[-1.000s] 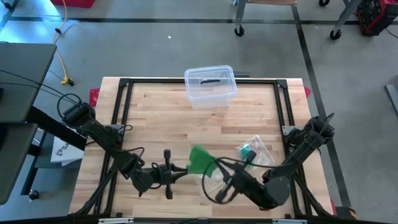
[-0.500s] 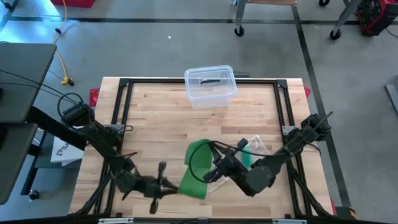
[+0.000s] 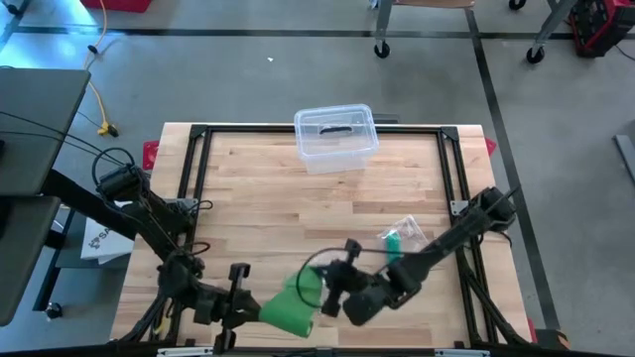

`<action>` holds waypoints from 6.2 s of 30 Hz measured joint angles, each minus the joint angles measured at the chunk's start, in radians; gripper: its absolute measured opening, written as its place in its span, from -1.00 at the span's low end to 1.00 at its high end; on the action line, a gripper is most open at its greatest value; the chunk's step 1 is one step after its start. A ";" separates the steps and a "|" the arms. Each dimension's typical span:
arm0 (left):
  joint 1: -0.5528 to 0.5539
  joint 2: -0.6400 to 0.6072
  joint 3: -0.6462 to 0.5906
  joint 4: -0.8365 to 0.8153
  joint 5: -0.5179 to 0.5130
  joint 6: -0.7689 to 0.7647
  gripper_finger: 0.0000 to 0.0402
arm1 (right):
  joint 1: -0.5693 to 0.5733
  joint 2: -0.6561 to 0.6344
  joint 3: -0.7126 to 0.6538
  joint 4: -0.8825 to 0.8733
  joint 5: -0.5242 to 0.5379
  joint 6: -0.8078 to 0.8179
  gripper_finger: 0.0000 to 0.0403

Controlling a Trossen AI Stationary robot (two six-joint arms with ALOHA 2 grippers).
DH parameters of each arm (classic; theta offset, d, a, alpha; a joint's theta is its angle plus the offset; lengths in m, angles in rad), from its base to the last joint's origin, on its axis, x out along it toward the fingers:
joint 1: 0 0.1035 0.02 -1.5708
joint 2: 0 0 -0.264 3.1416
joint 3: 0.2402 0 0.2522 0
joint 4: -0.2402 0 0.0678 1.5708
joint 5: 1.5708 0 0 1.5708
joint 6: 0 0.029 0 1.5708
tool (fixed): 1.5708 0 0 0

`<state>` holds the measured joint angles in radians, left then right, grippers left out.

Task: Roll bandage
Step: Roll the green bandage

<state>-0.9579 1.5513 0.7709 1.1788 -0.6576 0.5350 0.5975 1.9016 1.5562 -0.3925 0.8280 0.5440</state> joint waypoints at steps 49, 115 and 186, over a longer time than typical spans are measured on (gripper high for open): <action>0.094 -0.060 0.001 -0.260 0.285 -0.437 -0.97 | 0.154 -0.065 0.000 -0.182 -0.078 0.193 0.04; 0.247 -0.190 0.001 -0.308 0.203 -0.541 -0.97 | 0.136 0.090 0.000 0.062 0.106 -2.306 0.00; 0.104 -0.038 0.000 -0.086 0.346 -0.271 -0.97 | 0.089 0.000 0.000 0.425 -0.079 -0.575 -0.48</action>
<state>-0.8539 1.5131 0.7712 1.0924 -0.3116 0.2635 0.6865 1.9018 1.5566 0.0324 0.7486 -0.0313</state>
